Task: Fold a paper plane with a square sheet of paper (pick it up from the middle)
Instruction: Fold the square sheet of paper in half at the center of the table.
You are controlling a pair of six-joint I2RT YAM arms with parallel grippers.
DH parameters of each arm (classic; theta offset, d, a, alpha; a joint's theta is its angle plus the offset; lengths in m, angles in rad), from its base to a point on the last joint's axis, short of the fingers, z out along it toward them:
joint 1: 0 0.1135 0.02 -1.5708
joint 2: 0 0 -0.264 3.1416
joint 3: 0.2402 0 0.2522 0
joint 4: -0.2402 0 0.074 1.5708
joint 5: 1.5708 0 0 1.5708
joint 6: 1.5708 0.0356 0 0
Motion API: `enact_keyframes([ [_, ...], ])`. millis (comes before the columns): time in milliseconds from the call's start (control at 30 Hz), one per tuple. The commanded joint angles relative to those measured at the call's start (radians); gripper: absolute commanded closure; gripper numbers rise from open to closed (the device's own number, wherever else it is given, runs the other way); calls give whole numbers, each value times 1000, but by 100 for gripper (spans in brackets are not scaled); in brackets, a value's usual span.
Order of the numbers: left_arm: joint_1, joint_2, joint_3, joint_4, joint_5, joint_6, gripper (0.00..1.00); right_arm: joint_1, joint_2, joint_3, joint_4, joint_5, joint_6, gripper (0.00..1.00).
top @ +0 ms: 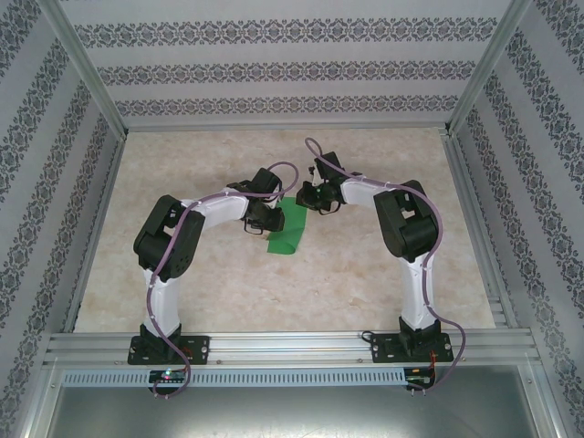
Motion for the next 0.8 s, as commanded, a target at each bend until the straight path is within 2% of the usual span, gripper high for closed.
enact_keyframes([
  [0, 5, 135, -88, -186, -127, 26, 73, -69, 19, -10, 40, 83, -17, 89],
  [200, 5, 131, -77, -195, -125, 29, 74, -96, -19, -16, 73, 55, -25, 88],
  [333, 5, 133, -68, -201, -124, 30, 73, -88, -101, -65, 80, 28, -19, 89],
  [533, 5, 139, -56, -205, -117, 29, 73, -31, -201, -186, 113, -84, 71, 89],
  [767, 4, 141, -47, -218, -122, 36, 73, 54, -239, -283, 89, -112, 115, 89],
])
